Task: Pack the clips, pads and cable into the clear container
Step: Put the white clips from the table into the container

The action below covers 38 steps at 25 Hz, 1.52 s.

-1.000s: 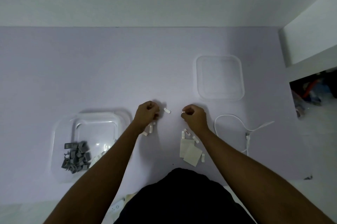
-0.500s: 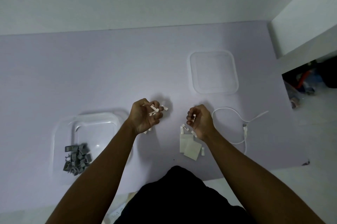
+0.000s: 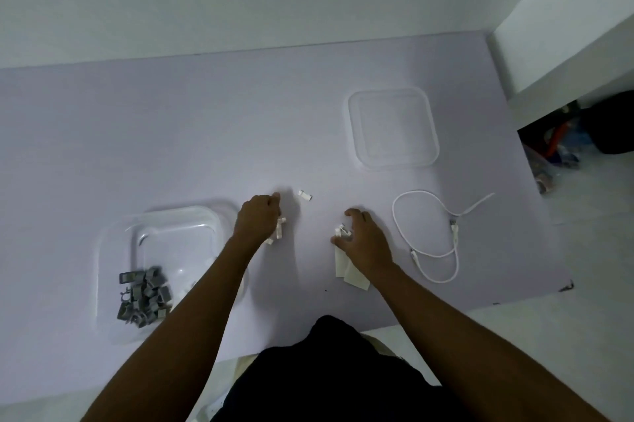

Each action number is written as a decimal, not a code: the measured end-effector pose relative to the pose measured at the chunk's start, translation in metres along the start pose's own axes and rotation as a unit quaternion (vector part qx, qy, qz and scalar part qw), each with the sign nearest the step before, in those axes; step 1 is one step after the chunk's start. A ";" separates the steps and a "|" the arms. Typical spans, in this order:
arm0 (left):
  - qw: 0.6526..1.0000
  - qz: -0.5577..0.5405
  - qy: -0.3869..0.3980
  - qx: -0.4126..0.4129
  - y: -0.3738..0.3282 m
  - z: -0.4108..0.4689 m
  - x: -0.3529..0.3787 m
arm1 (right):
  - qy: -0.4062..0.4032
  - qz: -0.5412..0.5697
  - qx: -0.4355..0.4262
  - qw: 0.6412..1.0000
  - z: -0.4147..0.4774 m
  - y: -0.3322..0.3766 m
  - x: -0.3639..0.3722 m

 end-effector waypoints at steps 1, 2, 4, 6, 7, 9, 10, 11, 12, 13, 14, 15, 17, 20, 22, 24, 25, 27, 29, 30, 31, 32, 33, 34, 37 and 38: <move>0.995 0.084 -0.028 0.036 0.006 -0.002 -0.001 | -0.004 -0.002 -0.001 1.000 -0.001 0.002 0.002; 0.988 0.134 -0.044 0.057 0.013 -0.004 0.000 | -0.006 0.001 -0.002 1.000 -0.001 0.004 0.003; 0.980 0.177 -0.049 0.075 0.025 -0.007 0.005 | -0.012 0.004 -0.017 1.000 -0.002 0.006 0.005; 0.976 0.194 -0.036 0.091 0.029 -0.008 0.012 | -0.020 0.003 -0.038 0.999 -0.002 0.006 0.006; 0.976 0.195 -0.030 0.093 0.029 -0.009 0.015 | -0.024 0.000 -0.048 0.999 -0.001 0.006 0.006; 0.978 0.187 -0.032 0.091 0.029 -0.010 0.020 | -0.028 -0.017 -0.059 0.998 0.002 0.009 0.008; 0.977 0.188 -0.037 0.091 0.027 -0.011 0.022 | -0.027 -0.022 -0.058 0.998 0.003 0.010 0.009; 0.975 0.196 -0.040 0.094 0.025 -0.013 0.024 | -0.022 -0.020 -0.047 0.998 0.004 0.010 0.008; 0.973 0.207 -0.038 0.097 0.022 -0.015 0.028 | -0.018 -0.005 -0.027 0.999 0.005 0.008 0.007; 0.970 0.215 -0.037 0.104 0.020 -0.015 0.030 | -0.015 0.024 0.011 1.000 0.005 0.008 0.007; 0.969 0.218 -0.032 0.113 0.016 -0.016 0.038 | -0.021 0.068 0.061 0.996 0.005 0.002 0.003; 0.966 0.223 -0.030 0.124 0.013 -0.015 0.042 | -0.035 0.120 0.118 0.985 0.005 0.000 0.000; 0.962 0.230 -0.029 0.145 0.009 -0.013 0.044 | -0.053 0.281 0.260 0.922 0.006 -0.003 -0.006; 0.961 0.227 -0.018 0.159 0.013 -0.008 0.043 | 0.021 0.570 0.405 0.714 0.002 0.003 -0.015; 0.964 0.211 -0.012 0.163 0.018 -0.006 0.043 | 0.076 0.673 0.396 0.620 0.000 0.006 -0.026; 0.963 0.207 -0.016 0.169 0.018 -0.006 0.044 | 0.103 0.721 0.366 0.579 0.000 0.005 -0.037; 0.963 0.209 -0.023 0.170 0.018 -0.007 0.044 | 0.108 0.727 0.359 0.575 -0.001 0.005 -0.040; 0.964 0.201 -0.043 0.168 0.013 -0.010 0.044 | 0.095 0.706 0.368 0.597 0.000 0.001 -0.043; 0.967 0.183 -0.058 0.171 0.009 -0.013 0.043 | 0.063 0.638 0.388 0.662 0.000 -0.003 -0.043; 0.966 0.178 -0.053 0.178 0.006 -0.012 0.045 | 0.041 0.592 0.396 0.701 0.000 -0.007 -0.043; 0.966 0.176 -0.046 0.185 0.005 -0.011 0.046 | 0.018 0.540 0.398 0.742 -0.001 -0.012 -0.042; 0.965 0.179 -0.037 0.188 0.004 -0.010 0.047 | -0.007 0.483 0.391 0.784 -0.003 -0.018 -0.042; 0.961 0.190 -0.031 0.200 0.004 -0.009 0.050 | -0.032 0.428 0.368 0.824 -0.004 -0.024 -0.041; 0.953 0.210 -0.024 0.219 0.003 -0.010 0.052 | -0.056 0.378 0.327 0.864 -0.005 -0.031 -0.039; 0.941 0.224 -0.017 0.254 -0.003 -0.018 0.056 | -0.094 0.234 0.165 0.954 -0.011 -0.048 -0.036; 0.940 0.221 -0.023 0.259 -0.005 -0.021 0.059 | -0.094 0.205 0.129 0.966 -0.014 -0.051 -0.035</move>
Point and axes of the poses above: each hand's wrist, its own z-axis towards the middle knuckle, its own x-axis out of the palm, y = z × x, the point moved 3 cm from there along z, towards the middle knuckle, and after that the axes turned 13 degrees about -y, right-handed, at the moved point
